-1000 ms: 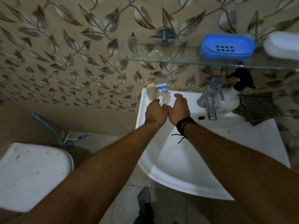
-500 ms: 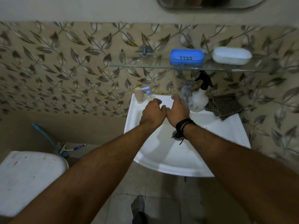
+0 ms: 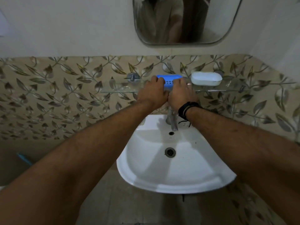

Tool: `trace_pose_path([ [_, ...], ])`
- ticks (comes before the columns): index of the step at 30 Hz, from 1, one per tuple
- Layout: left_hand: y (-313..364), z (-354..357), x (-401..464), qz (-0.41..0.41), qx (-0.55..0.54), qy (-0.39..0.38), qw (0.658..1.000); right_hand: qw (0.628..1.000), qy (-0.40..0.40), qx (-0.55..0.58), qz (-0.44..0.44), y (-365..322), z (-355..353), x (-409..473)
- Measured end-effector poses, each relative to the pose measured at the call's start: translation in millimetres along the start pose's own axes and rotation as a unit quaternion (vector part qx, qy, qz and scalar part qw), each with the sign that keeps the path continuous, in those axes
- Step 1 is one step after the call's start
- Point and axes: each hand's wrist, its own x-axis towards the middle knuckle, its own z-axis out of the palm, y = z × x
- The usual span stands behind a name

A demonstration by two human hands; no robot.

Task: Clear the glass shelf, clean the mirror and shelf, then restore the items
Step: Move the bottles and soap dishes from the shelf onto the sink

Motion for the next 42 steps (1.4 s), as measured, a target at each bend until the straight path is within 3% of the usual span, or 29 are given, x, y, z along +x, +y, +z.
trace_pose_path([
  [9,-18.6,0.1,38.1,0.046,0.055,-0.042,0.997,0.995,-0.036,-0.087,0.020,-4.1,4.4,42.3],
  [21,-28.0,8.7,41.7,0.059,0.053,-0.031,0.996,0.996,-0.010,-0.086,-0.008,-4.2,11.7,42.5],
  [37,-19.7,-7.0,-68.5,0.028,0.119,0.031,0.992,0.990,0.014,-0.061,-0.126,-18.7,-3.0,-54.2],
  [42,-24.6,-1.1,-96.0,0.027,0.140,0.010,0.990,0.983,-0.006,-0.072,-0.169,-18.9,3.2,-79.3],
])
